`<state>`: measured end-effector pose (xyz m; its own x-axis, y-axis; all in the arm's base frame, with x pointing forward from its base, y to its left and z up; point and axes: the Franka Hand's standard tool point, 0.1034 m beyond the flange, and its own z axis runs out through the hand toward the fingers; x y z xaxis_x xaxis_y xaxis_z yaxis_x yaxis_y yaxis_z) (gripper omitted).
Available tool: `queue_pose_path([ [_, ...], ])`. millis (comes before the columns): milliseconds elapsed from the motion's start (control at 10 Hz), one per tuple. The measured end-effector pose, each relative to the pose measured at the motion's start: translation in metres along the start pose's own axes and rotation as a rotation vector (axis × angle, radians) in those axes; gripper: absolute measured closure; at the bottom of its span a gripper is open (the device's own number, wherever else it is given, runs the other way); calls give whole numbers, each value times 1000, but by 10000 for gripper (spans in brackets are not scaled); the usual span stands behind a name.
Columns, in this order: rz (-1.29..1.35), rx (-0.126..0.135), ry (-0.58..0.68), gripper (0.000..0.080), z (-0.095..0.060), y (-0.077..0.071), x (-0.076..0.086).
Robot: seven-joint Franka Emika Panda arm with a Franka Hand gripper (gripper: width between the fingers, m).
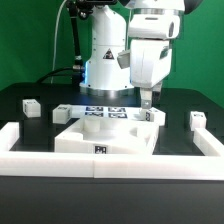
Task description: Assemble one leg
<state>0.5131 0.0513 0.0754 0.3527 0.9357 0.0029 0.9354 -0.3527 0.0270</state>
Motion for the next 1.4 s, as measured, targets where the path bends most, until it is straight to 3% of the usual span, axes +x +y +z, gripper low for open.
queue_pose_path([
  [100,-44,-13,11,150,9,-7,-9],
  [300,-41,1,15,150,27,-28,-23],
  [500,-38,-1,23,150,42,-29,-33],
  [800,-6,21,21,150,64,-30,-48],
  [1100,2,23,23,150,69,-29,-51],
  [1200,2,23,23,248,69,-29,-51],
  [1300,2,23,23,248,69,-29,-51],
  [1400,2,23,23,430,69,-29,-51],
])
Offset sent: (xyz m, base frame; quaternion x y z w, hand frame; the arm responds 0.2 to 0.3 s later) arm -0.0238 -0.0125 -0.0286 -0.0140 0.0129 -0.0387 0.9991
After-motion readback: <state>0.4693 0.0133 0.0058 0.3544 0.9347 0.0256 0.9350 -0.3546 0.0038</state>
